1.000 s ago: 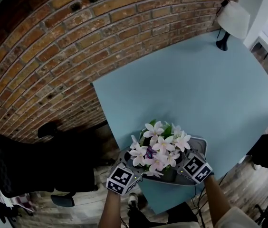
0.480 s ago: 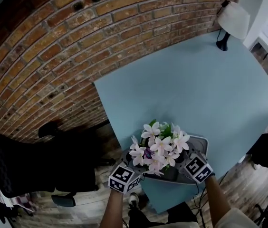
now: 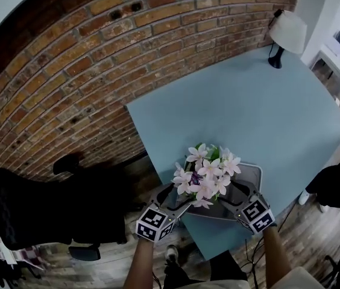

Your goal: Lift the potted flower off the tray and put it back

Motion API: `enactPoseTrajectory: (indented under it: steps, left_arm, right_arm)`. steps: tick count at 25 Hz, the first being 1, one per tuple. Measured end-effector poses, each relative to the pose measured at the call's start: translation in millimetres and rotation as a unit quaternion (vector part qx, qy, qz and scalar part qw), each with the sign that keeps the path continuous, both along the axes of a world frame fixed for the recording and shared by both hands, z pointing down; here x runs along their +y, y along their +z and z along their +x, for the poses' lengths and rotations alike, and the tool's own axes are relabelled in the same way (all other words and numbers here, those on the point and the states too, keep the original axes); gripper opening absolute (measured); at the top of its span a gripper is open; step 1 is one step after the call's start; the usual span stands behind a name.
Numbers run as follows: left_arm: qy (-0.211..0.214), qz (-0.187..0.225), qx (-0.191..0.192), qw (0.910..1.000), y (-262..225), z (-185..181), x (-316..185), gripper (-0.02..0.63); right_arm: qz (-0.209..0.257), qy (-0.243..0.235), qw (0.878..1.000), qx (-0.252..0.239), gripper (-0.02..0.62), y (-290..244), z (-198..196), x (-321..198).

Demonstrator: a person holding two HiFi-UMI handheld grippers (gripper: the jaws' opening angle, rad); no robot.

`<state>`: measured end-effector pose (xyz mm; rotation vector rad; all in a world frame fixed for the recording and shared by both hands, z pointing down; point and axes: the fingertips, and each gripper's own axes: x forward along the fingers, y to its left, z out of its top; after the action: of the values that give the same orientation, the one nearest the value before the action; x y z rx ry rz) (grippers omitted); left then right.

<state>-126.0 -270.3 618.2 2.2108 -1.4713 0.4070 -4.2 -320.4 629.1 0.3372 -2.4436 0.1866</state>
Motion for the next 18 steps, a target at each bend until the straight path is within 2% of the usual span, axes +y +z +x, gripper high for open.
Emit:
enactPoseTrajectory:
  steps: [7,9,12,14,16,18]
  left_arm:
    - [0.018,0.031,0.0,0.9994,-42.8,-3.9,47.3,0.368]
    - [0.029,0.042,0.002,0.9987,-58.0,-5.2,60.2,0.334]
    - [0.048,0.059,-0.027,0.9967,-82.2,-7.7,79.6,0.329]
    - [0.057,0.068,-0.047,0.995,-97.7,-9.1,93.9,0.301]
    - [0.064,0.078,-0.053,0.9934,-114.6,-9.9,106.7,0.299]
    - [0.066,0.095,-0.06,0.9915,-132.6,-12.0,117.9,0.266]
  right_arm:
    - [0.035,0.048,0.998,-0.009,0.31,-52.3,19.7,40.1]
    - [0.05,0.058,0.997,-0.019,0.291,-71.9,18.3,53.5]
    - [0.07,0.071,0.995,-0.032,0.273,-101.0,14.9,76.6]
    - [0.083,0.079,0.993,-0.037,0.256,-118.6,13.4,92.9]
    - [0.096,0.089,0.991,-0.042,0.241,-135.1,12.3,107.4]
    - [0.111,0.102,0.987,-0.051,0.224,-152.0,10.6,120.0]
